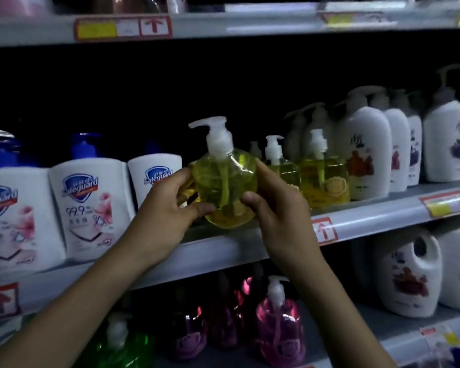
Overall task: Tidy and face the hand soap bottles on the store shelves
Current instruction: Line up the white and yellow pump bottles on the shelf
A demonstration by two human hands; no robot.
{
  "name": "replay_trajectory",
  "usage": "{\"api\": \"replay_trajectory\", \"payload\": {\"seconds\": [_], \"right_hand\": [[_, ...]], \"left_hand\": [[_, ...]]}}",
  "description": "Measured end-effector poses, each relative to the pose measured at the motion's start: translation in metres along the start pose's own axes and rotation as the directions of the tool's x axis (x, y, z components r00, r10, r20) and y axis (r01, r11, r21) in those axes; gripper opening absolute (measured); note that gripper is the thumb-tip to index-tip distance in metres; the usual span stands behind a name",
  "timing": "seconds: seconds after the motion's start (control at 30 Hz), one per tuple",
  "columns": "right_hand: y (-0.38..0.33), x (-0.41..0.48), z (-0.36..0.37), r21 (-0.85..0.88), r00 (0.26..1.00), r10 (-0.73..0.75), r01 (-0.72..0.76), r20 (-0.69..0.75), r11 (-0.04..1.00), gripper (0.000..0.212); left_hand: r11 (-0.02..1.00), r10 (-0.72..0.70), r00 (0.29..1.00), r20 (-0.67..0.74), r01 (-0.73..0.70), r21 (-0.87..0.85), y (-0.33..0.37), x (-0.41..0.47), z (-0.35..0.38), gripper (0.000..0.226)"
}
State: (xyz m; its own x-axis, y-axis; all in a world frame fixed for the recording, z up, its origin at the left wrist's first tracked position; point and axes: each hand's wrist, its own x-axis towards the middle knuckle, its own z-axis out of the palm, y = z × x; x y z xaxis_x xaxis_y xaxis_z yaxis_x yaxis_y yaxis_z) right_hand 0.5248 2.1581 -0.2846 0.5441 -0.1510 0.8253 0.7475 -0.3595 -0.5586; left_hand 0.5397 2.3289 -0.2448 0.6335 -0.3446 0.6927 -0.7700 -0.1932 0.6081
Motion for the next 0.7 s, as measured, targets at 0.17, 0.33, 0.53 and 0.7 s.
{"api": "replay_trajectory", "payload": {"seconds": [0.17,0.33,0.53,0.7], "right_hand": [[0.021,0.015,0.013,-0.11,0.996,0.087,-0.086,0.009,0.99,0.056],[0.024,0.009,0.012,-0.361,0.995,0.015,-0.049,-0.095,0.931,0.05],[0.029,0.003,0.001,-0.559,0.961,-0.118,-0.044,-0.251,0.828,0.049],[0.048,0.007,-0.054,-0.653,0.914,0.118,-0.362,-0.387,0.665,0.06]], "left_hand": [[0.991,-0.131,0.991,0.009,0.13,0.039,-0.019,0.015,0.001,0.043],[0.952,-0.237,0.968,0.079,0.215,0.217,-0.033,0.026,0.005,0.03],[0.909,-0.231,0.973,0.016,0.209,0.361,-0.026,0.033,0.014,0.041],[0.882,-0.241,0.971,-0.011,0.223,0.416,-0.018,0.034,0.027,0.041]]}}
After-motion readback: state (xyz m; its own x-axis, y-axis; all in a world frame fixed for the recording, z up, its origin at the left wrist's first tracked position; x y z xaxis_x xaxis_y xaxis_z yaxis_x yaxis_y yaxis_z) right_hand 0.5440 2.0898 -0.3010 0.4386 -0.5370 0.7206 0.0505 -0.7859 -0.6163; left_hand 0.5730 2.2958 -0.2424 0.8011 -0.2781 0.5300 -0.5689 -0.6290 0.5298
